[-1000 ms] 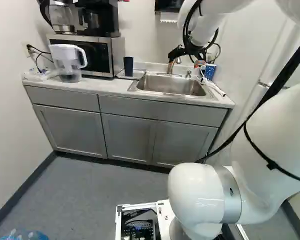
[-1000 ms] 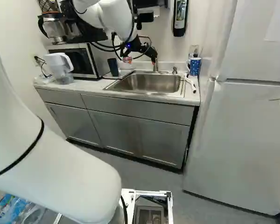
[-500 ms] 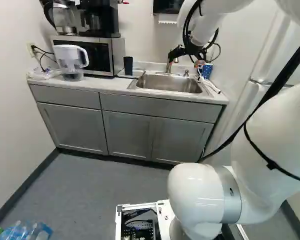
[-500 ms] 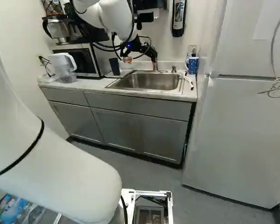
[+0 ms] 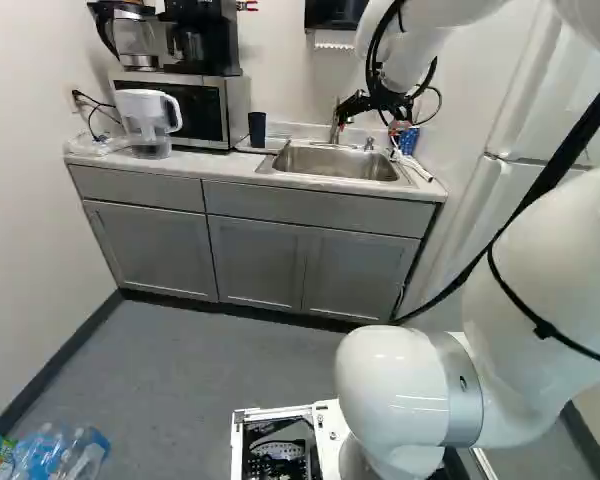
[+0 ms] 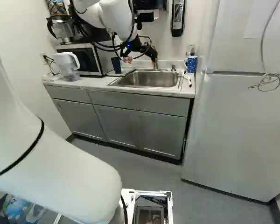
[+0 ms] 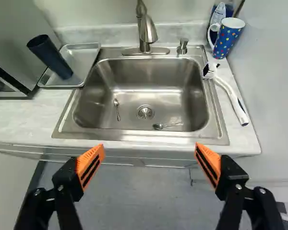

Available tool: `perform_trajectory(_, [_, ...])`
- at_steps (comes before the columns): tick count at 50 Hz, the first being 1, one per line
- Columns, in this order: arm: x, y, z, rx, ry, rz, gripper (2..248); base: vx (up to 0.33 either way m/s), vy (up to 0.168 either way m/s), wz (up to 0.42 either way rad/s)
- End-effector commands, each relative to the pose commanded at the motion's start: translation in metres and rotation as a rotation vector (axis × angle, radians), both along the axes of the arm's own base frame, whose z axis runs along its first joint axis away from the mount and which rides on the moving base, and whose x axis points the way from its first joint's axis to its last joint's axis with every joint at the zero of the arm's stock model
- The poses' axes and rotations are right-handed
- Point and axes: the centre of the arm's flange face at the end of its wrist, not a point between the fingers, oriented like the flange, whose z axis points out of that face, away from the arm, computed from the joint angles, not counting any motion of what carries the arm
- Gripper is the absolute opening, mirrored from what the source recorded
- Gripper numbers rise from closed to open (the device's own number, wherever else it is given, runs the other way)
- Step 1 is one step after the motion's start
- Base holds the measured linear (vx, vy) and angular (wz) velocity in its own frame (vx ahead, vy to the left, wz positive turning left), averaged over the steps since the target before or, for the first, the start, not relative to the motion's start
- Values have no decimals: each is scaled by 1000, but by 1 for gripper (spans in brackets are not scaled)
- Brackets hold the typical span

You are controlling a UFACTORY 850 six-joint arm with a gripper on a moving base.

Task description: Rinse the cup and place it in the tray

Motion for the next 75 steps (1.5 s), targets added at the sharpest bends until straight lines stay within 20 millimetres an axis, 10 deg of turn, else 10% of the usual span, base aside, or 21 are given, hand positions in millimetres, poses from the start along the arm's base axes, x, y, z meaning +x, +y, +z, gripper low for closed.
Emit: perform_trajectory(75, [0, 1, -6, -2, -6, 2, 247, -35, 0, 5])
